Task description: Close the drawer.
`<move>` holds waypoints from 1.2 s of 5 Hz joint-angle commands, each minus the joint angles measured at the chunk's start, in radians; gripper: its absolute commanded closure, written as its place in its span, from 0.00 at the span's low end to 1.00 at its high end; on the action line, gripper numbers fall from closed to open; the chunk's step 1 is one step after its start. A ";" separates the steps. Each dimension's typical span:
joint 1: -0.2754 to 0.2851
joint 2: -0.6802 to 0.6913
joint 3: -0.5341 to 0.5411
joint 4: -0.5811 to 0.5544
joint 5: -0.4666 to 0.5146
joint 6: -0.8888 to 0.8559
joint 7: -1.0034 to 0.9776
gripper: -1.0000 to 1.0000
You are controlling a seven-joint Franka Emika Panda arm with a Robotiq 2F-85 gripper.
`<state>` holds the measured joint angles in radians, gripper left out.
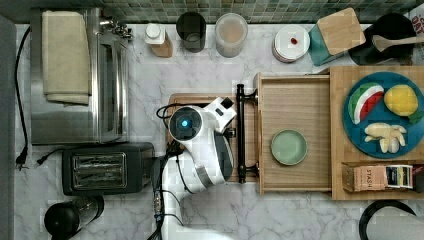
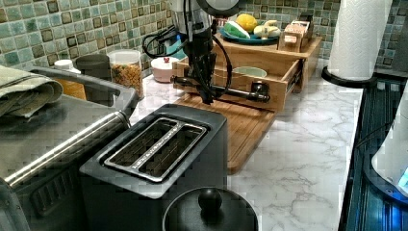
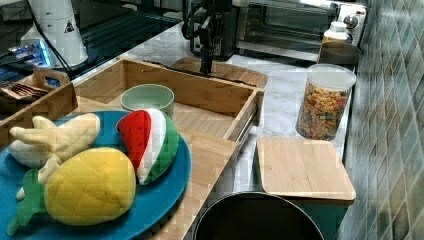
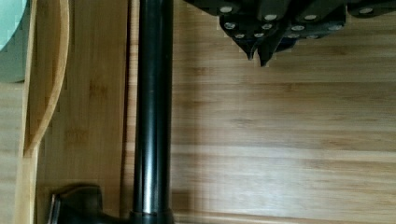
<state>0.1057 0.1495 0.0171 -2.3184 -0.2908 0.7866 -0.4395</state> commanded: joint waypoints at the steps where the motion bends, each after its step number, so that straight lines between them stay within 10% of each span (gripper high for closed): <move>1: -0.033 0.019 -0.049 0.084 -0.032 0.096 0.054 1.00; 6: -0.241 -0.020 -0.096 0.045 0.015 0.139 -0.274 1.00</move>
<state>-0.0573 0.2042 0.0063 -2.3203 -0.2979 0.9146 -0.6226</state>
